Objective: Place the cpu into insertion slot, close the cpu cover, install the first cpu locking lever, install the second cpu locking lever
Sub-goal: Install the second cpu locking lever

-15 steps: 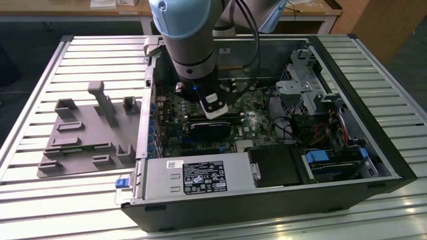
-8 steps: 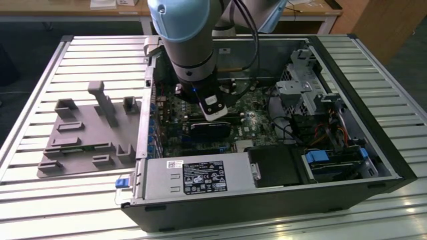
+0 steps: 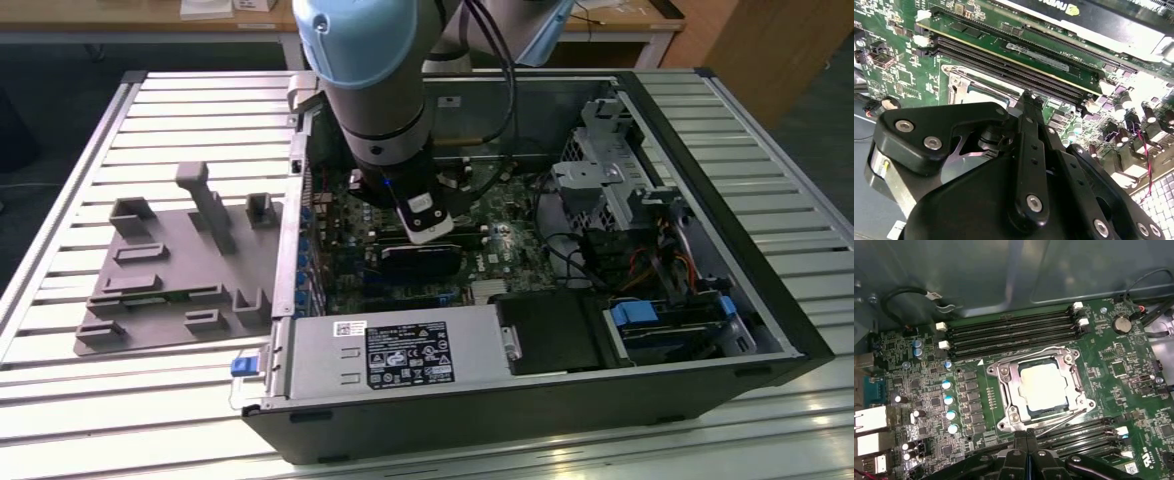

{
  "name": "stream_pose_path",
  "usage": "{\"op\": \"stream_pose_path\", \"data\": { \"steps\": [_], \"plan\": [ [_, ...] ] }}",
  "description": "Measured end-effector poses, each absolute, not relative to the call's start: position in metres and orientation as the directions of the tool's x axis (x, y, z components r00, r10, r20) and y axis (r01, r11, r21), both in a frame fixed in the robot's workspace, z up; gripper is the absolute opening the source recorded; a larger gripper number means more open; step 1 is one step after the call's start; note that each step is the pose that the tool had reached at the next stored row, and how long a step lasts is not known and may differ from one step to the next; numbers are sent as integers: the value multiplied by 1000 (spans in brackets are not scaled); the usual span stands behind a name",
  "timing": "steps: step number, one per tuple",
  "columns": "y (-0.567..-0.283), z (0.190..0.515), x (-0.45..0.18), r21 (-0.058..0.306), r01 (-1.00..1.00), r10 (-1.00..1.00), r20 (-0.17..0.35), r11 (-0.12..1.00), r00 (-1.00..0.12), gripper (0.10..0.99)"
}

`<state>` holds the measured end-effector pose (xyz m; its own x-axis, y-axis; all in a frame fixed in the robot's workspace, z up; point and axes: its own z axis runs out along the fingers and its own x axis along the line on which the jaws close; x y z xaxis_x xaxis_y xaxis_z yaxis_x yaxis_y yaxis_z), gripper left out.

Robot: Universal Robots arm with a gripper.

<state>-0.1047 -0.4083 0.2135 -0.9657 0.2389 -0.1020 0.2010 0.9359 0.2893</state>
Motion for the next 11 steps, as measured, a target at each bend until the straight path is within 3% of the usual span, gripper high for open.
{"op": "stream_pose_path", "data": {
  "steps": [11],
  "plan": [
    [-408,205,-110,303,201,240,-99,932,-966,102]
  ]
}}
